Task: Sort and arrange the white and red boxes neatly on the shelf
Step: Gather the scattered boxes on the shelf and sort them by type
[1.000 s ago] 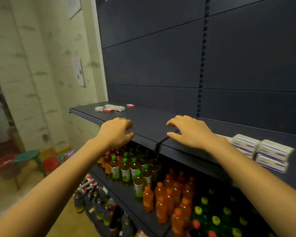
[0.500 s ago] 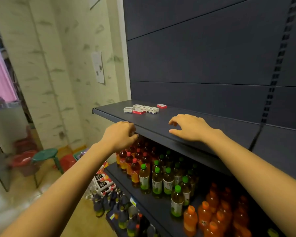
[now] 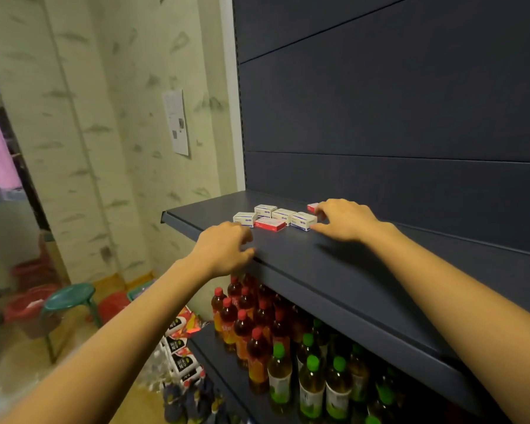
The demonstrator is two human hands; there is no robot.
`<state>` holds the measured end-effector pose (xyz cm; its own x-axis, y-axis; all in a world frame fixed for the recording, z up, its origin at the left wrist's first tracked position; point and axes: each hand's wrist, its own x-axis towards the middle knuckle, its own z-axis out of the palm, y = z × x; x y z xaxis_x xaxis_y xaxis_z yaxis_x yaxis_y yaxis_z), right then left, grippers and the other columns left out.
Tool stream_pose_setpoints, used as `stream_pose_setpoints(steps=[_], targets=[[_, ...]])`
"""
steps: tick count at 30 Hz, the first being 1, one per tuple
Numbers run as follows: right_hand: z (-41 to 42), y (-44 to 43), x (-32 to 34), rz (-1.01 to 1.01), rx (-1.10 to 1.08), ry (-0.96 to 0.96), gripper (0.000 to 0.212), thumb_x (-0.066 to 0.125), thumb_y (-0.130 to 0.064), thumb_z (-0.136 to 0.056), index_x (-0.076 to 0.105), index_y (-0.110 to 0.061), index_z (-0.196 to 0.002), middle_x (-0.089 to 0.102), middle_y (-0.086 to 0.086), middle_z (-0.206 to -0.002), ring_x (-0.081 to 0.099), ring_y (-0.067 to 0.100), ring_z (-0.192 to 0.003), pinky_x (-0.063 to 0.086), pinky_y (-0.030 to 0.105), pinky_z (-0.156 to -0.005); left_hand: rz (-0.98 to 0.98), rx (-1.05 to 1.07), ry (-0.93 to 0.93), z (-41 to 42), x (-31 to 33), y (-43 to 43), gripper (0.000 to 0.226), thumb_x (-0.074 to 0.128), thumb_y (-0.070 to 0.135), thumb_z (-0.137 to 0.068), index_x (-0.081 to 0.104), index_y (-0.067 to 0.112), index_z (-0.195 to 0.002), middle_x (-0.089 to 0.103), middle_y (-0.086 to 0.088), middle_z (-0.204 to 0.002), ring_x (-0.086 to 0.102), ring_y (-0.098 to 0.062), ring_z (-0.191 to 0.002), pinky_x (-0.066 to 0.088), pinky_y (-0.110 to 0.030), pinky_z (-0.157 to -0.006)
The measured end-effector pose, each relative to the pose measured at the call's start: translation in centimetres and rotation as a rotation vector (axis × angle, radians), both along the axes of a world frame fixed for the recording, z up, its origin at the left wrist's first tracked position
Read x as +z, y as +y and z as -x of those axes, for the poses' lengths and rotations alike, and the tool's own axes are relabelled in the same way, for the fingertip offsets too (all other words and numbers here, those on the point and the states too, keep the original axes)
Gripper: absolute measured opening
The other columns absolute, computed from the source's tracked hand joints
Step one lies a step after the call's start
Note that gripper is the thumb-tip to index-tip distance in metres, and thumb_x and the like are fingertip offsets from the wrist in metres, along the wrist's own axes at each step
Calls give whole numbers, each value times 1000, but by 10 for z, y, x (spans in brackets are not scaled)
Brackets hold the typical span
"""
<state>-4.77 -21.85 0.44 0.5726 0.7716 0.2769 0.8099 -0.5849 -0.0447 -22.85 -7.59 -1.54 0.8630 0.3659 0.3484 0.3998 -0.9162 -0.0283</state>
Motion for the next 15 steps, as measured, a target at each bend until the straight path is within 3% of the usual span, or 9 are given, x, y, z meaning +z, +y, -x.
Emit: stream_pose_setpoints(steps=[10, 15], targets=[[-58, 75, -16, 119, -117, 19, 61, 51, -56, -84, 46, -13, -129, 51, 6, -128, 53, 25, -111, 41, 36, -76, 65, -136, -65, -71, -4, 76, 34, 50, 37, -90, 58, 16, -115, 61, -4, -119, 56, -21, -106, 48, -35, -85], [-74, 90, -23, 254, -180, -17, 45, 51, -56, -84, 55, -16, -104, 61, 4, -113, 55, 22, -90, 37, 31, -67, 112, -241, -75, -109, -6, 113, 32, 50, 38, -89, 59, 16, -112, 62, -3, -117, 56, -19, -103, 43, -29, -76]])
